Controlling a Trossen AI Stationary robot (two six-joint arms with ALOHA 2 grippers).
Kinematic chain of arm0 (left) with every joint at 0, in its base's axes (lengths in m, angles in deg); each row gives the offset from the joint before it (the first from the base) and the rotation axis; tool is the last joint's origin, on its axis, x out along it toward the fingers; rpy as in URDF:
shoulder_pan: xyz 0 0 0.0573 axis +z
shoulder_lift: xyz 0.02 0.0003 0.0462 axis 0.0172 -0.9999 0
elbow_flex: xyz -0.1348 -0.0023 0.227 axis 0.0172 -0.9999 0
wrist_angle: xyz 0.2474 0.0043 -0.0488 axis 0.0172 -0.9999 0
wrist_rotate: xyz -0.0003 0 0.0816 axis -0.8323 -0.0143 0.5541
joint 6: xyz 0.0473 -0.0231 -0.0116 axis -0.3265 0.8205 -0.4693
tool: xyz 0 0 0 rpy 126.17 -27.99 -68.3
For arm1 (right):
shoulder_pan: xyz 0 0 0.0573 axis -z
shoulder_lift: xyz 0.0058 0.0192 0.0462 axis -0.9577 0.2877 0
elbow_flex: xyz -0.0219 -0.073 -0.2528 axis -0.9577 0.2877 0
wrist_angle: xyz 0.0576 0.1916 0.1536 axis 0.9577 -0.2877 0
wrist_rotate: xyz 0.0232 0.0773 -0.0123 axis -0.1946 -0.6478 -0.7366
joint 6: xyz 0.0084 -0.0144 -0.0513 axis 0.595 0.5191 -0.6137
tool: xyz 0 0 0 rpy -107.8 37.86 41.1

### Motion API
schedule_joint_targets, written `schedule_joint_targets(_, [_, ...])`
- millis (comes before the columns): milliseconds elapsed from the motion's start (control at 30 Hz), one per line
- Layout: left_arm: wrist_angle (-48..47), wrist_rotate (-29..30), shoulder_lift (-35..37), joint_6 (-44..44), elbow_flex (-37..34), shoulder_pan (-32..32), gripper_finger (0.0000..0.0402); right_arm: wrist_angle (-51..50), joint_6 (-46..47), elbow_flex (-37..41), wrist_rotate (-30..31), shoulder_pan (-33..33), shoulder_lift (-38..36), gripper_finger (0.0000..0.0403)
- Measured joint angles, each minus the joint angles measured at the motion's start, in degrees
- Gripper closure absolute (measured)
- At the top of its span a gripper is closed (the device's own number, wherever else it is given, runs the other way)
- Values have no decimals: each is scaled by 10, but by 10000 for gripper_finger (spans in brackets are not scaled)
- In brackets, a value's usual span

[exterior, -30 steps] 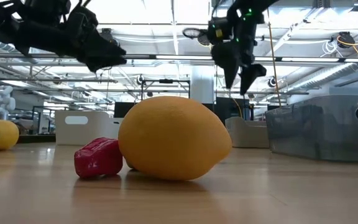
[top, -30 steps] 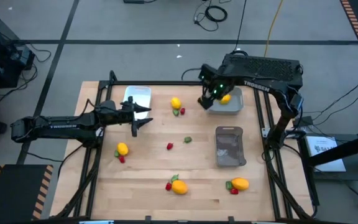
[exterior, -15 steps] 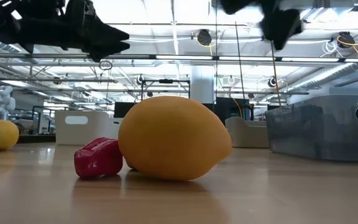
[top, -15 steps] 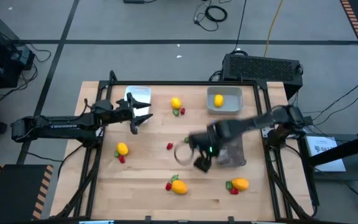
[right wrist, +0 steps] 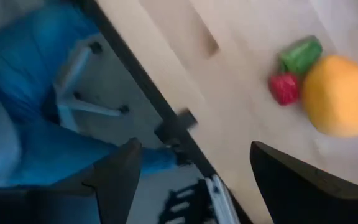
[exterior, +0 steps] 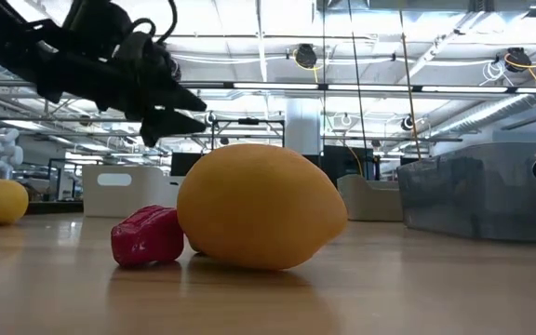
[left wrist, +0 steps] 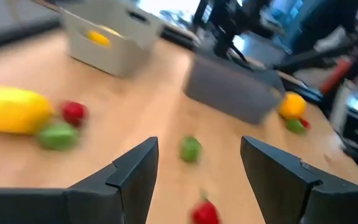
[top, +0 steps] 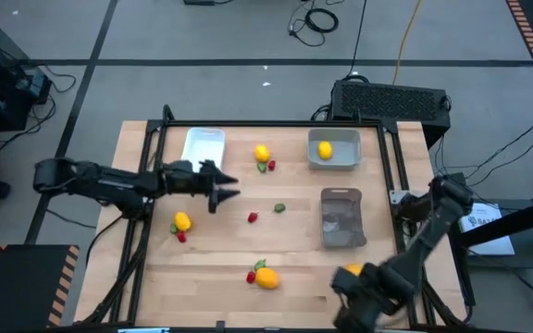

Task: Sort produce into baskets
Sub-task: Put the yellow lemon into the gray bin

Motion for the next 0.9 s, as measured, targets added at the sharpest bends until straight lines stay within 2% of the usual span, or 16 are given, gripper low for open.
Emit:
schedule_joint_targets(133, [87,24,-50,19,0,-71,166,-32,-6,2,15,-47,5,115])
schedule_joint_targets(267, [170,41,-87,21,0,-130,166,-44,-61,18,20,-73,17,115])
schedule_joint_targets(367, [199,43,-102,21,0,-155,166,-46,-100,31,21,-79,27,115])
schedule_joint_targets(500, [203,68,-108,21,0,-168,166,-82,-156,39,43,-76,44,115])
schedule_joint_targets(633, [203,76,-109,21,0,-169,166,-116,-158,54,50,-58,55,115])
schedule_joint_targets(900, [199,76,-109,2,0,-168,166,-109,-173,78,41,-15,54,115])
